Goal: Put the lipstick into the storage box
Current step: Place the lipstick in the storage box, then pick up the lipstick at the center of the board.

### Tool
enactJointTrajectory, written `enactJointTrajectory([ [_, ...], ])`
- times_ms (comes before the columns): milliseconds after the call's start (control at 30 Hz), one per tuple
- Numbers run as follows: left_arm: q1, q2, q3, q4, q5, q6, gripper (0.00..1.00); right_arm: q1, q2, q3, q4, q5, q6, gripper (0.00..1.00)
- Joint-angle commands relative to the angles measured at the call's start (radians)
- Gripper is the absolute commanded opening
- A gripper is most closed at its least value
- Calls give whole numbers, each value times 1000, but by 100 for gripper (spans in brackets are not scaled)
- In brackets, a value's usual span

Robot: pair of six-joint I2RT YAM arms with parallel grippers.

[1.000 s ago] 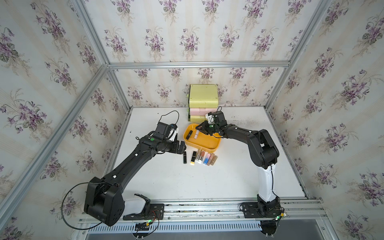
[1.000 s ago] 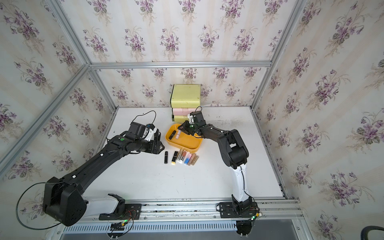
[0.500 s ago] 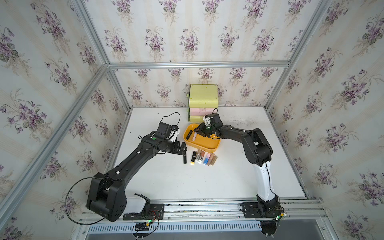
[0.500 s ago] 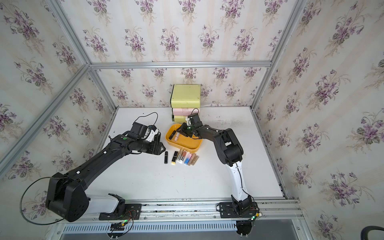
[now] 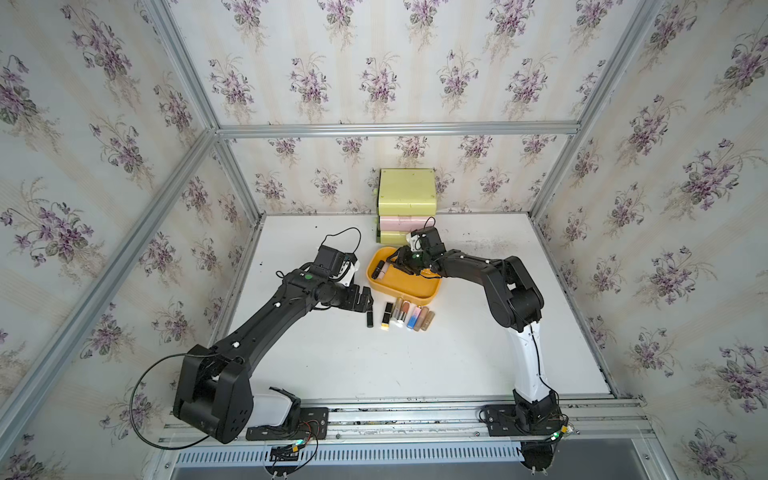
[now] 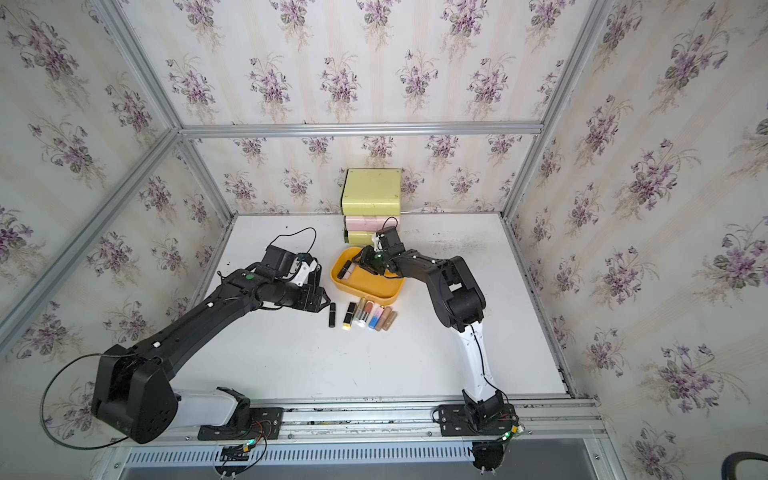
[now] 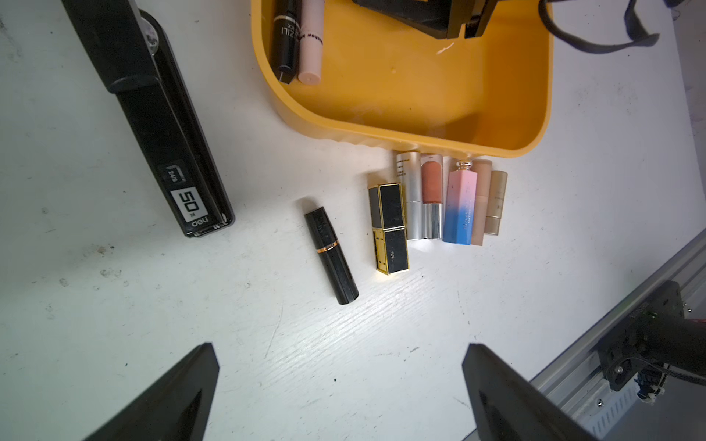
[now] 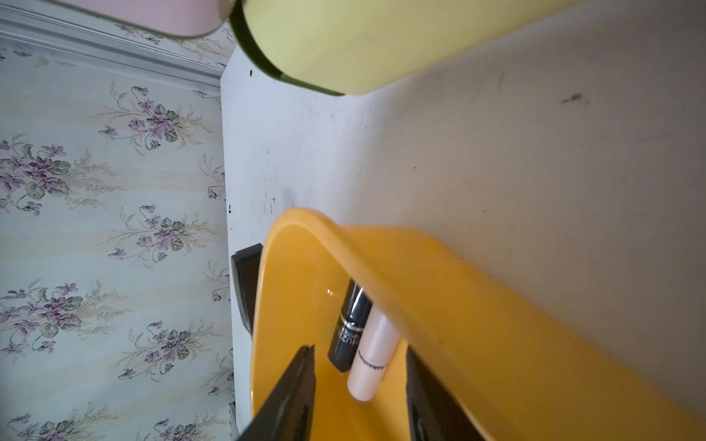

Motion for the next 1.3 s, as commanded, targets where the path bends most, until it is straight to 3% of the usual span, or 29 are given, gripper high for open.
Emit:
enactJointTrajectory([
  [0, -1, 3, 7, -4, 5, 6, 100, 1, -55, -13, 19, 2, -6, 44],
  [267, -5, 0, -2, -8, 2, -32, 100, 7, -252, -94, -38, 12, -80, 45],
  [467, -37, -4, -46, 5, -21, -80, 100, 20, -469, -184, -133, 45, -220, 46],
  [800, -94, 151, -39, 7, -85, -135, 99, 18, -802, -371, -318, 149, -398, 50],
  [1033, -127, 243, 36, -33, -161, -141, 95, 11, -900, -477, -323, 145, -410, 51],
  [1267, -157, 325, 88, -55, -212, -163, 87, -13, -891, -517, -269, 63, -387, 50],
])
